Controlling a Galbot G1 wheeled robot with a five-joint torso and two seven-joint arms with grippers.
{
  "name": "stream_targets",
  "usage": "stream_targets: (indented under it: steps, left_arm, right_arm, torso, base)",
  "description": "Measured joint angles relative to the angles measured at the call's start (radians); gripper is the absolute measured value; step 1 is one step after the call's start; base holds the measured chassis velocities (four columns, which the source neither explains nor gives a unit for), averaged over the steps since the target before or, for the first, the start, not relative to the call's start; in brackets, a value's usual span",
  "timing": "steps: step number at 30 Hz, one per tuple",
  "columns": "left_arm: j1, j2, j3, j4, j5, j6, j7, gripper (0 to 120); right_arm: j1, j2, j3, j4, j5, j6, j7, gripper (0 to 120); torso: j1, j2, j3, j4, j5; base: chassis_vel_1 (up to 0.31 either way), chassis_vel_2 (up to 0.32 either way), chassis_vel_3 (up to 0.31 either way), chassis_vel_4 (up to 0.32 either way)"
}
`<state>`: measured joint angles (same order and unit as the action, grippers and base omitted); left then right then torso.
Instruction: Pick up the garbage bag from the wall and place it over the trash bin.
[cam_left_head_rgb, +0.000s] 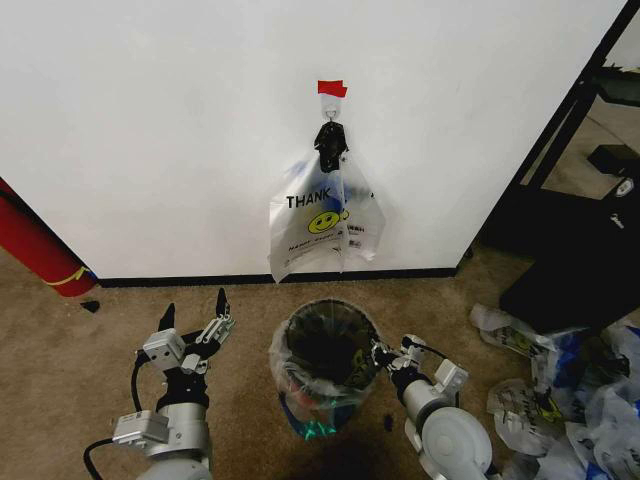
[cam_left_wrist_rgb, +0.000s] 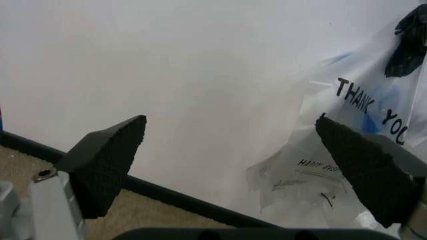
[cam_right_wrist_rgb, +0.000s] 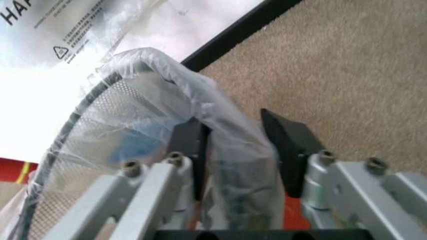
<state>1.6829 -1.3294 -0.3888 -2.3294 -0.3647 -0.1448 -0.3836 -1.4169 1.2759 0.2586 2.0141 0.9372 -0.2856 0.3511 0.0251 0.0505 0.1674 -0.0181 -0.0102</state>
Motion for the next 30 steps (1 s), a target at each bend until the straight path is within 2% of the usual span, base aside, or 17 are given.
stream_targets:
  steps: [2, 5, 10, 14, 18, 21, 26, 27, 30]
  left_arm:
    - [0.000, 0.000, 0.000, 0.001, 0.000, 0.000, 0.000, 100]
    - [-0.001, 0.000, 0.002, 0.012, -0.003, 0.000, 0.000, 100]
    - [0.004, -0.005, 0.004, 0.018, -0.003, -0.002, 0.000, 100]
    - [0.011, -0.003, 0.006, 0.013, -0.001, -0.003, 0.000, 100]
    - [0.012, -0.002, 0.004, 0.005, 0.002, -0.004, 0.000, 100]
    - [0.014, 0.000, 0.003, 0.006, 0.021, -0.010, 0.004, 100]
    - [0.015, 0.004, 0.005, 0.076, 0.152, -0.078, 0.028, 100]
    - [0.015, 0.004, 0.005, 0.076, 0.152, -0.078, 0.028, 100]
    - [0.018, 0.008, 0.017, 0.112, 0.197, -0.118, 0.049, 100]
  right_arm:
    - [-0.001, 0.000, 0.000, 0.001, -0.004, 0.001, -0.002, 36]
    - [-0.017, -0.006, 0.004, 0.013, -0.065, 0.011, -0.039, 54]
    - [-0.033, -0.014, 0.017, 0.014, -0.108, 0.032, -0.086, 69]
    - [-0.034, -0.014, 0.029, 0.008, -0.099, 0.035, -0.102, 88]
    - [-0.042, -0.014, 0.032, 0.001, -0.126, 0.059, -0.147, 98]
    - [-0.056, -0.010, 0.036, 0.002, -0.206, 0.111, -0.201, 100]
    - [-0.112, 0.040, 0.131, 0.028, -0.561, 0.393, -0.305, 100]
    - [-0.112, 0.040, 0.131, 0.028, -0.561, 0.393, -0.305, 100]
    - [-0.206, 0.076, 0.248, 0.075, -0.687, 0.532, -0.345, 100]
  torso:
    - [0.000, 0.000, 0.000, 0.0000, 0.0000]
    - [0.000, 0.000, 0.000, 0.0000, -0.0001]
    - [0.000, 0.000, 0.000, 0.0000, -0.0001]
    - [0.000, 0.000, 0.000, 0.0000, -0.0001]
    - [0.000, 0.000, 0.000, 0.0000, -0.0001]
    - [0.000, 0.000, 0.000, 0.0001, 0.0000]
    - [0.000, 0.000, 0.000, 0.0002, 0.0001]
    - [0.000, 0.000, 0.000, 0.0002, 0.0001]
    - [0.000, 0.000, 0.000, -0.0003, -0.0002]
  base:
    - [0.000, 0.000, 0.000, 0.000]
    - [0.000, 0.000, 0.000, 0.000]
    - [0.000, 0.000, 0.000, 0.000]
    - [0.000, 0.000, 0.000, 0.000]
    - [0.000, 0.000, 0.000, 0.000]
    - [0.000, 0.000, 0.000, 0.000]
    - [0.000, 0.000, 0.000, 0.000]
    - [0.000, 0.000, 0.000, 0.000]
    - [0.000, 0.000, 0.000, 0.000]
